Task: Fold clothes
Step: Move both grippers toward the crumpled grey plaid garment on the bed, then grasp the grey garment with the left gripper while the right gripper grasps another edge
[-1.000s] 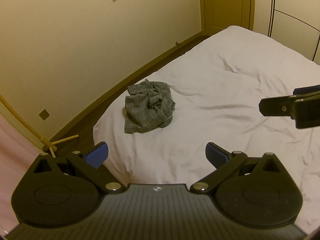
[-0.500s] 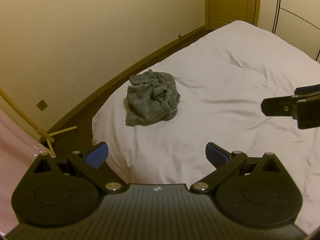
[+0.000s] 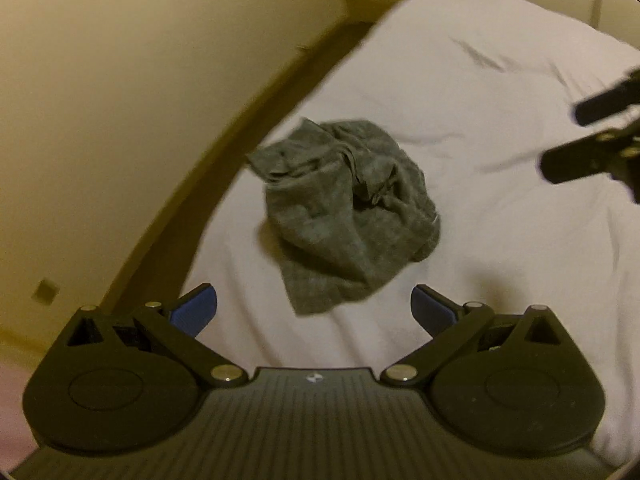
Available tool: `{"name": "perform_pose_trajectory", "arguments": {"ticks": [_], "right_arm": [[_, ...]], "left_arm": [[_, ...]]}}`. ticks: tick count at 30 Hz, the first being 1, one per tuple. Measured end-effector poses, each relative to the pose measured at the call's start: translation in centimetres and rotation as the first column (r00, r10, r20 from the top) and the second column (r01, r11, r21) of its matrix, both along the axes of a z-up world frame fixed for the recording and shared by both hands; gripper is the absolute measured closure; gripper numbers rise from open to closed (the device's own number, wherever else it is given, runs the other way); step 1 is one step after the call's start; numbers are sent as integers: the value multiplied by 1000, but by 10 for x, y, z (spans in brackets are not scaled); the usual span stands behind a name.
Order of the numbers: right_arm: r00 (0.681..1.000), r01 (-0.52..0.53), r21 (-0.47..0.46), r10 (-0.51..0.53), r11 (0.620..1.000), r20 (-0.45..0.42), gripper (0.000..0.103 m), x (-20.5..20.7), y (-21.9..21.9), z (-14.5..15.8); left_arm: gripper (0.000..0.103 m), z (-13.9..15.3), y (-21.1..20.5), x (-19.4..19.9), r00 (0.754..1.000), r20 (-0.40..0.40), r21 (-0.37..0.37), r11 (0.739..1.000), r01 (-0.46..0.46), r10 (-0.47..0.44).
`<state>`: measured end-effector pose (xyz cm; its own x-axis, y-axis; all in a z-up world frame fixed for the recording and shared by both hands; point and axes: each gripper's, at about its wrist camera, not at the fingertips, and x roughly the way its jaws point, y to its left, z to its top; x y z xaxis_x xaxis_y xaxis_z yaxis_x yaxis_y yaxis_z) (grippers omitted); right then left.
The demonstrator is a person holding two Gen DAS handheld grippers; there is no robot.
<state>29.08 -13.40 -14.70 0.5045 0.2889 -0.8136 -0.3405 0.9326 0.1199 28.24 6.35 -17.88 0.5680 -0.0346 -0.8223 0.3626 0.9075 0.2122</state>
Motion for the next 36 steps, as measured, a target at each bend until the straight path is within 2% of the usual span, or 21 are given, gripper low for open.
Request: {"name": "perform_pose_trajectory", "arguments": {"ticks": [3, 6, 9, 10, 11, 12, 14, 15, 16, 17, 21, 24, 27, 31, 34, 36], "right_arm": [[998, 10, 25, -9, 1000, -60, 23, 37, 16, -37], [996, 8, 4, -7, 1000, -89, 23, 68, 22, -76], [988, 51, -17, -53, 999, -143, 23, 94, 12, -116], [983, 77, 3, -75, 997, -168, 23, 101, 9, -127], [976, 103, 24, -96, 994, -194, 23, 108, 7, -138], [967, 139, 57, -123, 989, -224, 23, 114, 6, -148], [947, 208, 112, -172, 972, -270, 48, 127, 2, -160], [936, 243, 138, -195, 960, -294, 67, 133, 1, -166], [926, 266, 156, -207, 951, -316, 81, 125, 4, -167], [915, 289, 173, -219, 942, -339, 82, 117, 8, -167], [936, 300, 211, -245, 930, -252, 87, 84, -4, -114], [931, 358, 229, -328, 905, -159, 87, 51, -55, -62], [892, 451, 223, -435, 864, -120, 87, -18, -113, -24], [819, 572, 210, -567, 793, -89, 87, -123, -188, 19], [750, 655, 203, -658, 727, -65, 87, -201, -245, 50], [699, 707, 200, -713, 679, -48, 87, -254, -283, 72]], "left_arm": [[3, -30, 1, 33, 989, 2, -5, 989, 145, -145], [4, -64, -8, 58, 961, -2, 32, 961, 276, -276], [17, -93, -13, 84, 943, -56, 10, 944, 329, -328], [35, -100, -13, 89, 938, -83, -1, 941, 339, -338], [61, -107, -14, 94, 932, -110, -12, 938, 346, -346], [70, -111, -14, 97, 929, -132, -18, 937, 348, -347], [93, -109, -12, 96, 928, -140, -28, 938, 346, -346], [98, -108, -11, 96, 927, -143, -31, 938, 345, -346], [102, -103, -10, 94, 927, -137, -32, 937, 348, -350], [103, -96, -10, 91, 922, -125, -38, 930, 365, -367], [103, -66, -12, 78, 897, -73, -60, 899, 433, -437], [103, -37, -33, 63, 842, -10, -62, 841, 537, -539], [103, -4, -67, 40, 773, 54, -93, 768, 634, -632], [103, 31, -123, -6, 685, 96, -200, 660, 724, -722], [103, 56, -166, -43, 614, 126, -287, 564, 774, -779], [103, 65, -197, -79, 555, 126, -328, 493, 806, -822]]}}
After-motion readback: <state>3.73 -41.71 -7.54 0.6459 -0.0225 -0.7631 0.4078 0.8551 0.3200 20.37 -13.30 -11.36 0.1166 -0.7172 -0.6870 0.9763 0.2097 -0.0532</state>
